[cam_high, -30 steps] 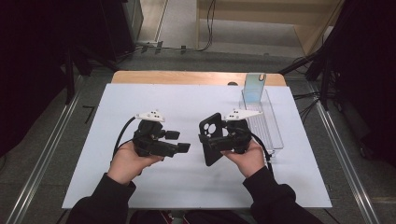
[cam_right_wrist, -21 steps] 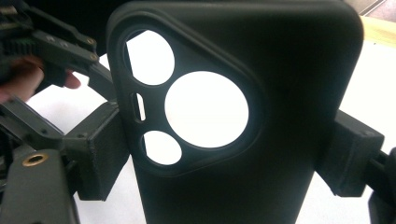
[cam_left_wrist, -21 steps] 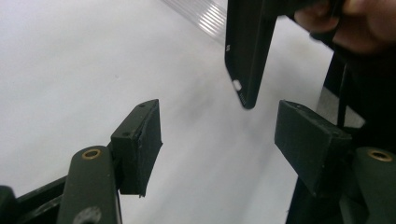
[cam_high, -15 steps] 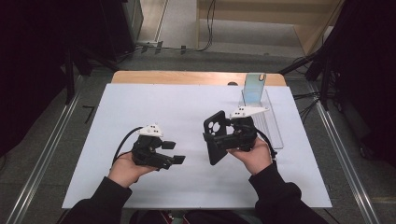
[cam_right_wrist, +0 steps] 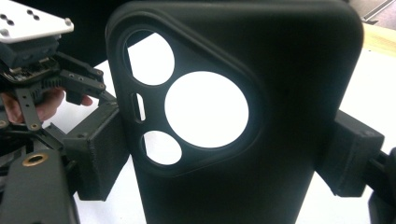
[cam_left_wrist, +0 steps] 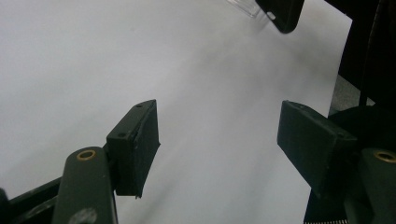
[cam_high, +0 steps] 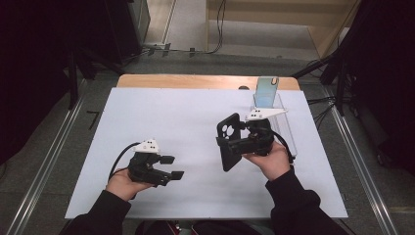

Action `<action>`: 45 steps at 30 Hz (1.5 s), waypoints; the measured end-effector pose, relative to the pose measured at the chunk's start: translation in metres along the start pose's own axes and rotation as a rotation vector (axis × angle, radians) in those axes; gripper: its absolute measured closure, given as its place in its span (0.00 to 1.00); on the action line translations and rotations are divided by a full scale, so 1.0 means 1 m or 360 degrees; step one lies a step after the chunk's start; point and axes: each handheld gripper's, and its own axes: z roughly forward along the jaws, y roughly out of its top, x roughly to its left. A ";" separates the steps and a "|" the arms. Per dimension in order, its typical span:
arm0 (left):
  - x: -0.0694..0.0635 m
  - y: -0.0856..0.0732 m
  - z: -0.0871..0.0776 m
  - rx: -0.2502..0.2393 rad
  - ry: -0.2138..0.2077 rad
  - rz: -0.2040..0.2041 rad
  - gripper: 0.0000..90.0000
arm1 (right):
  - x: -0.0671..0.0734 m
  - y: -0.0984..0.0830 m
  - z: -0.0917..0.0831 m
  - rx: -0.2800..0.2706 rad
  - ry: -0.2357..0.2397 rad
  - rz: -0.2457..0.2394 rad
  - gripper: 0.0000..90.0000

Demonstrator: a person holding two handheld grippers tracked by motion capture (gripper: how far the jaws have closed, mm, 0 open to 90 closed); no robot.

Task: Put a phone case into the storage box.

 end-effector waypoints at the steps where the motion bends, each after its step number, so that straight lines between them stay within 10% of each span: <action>1: 0.000 -0.002 -0.001 0.0008 0.0005 0.0004 0.33 | 0.000 0.001 -0.001 0.0002 -0.0007 0.0003 0.15; 45: 0.004 -0.017 -0.022 -0.0035 0.0112 -0.0102 0.33 | -0.071 0.019 -0.074 -0.0164 -0.0391 0.0215 0.15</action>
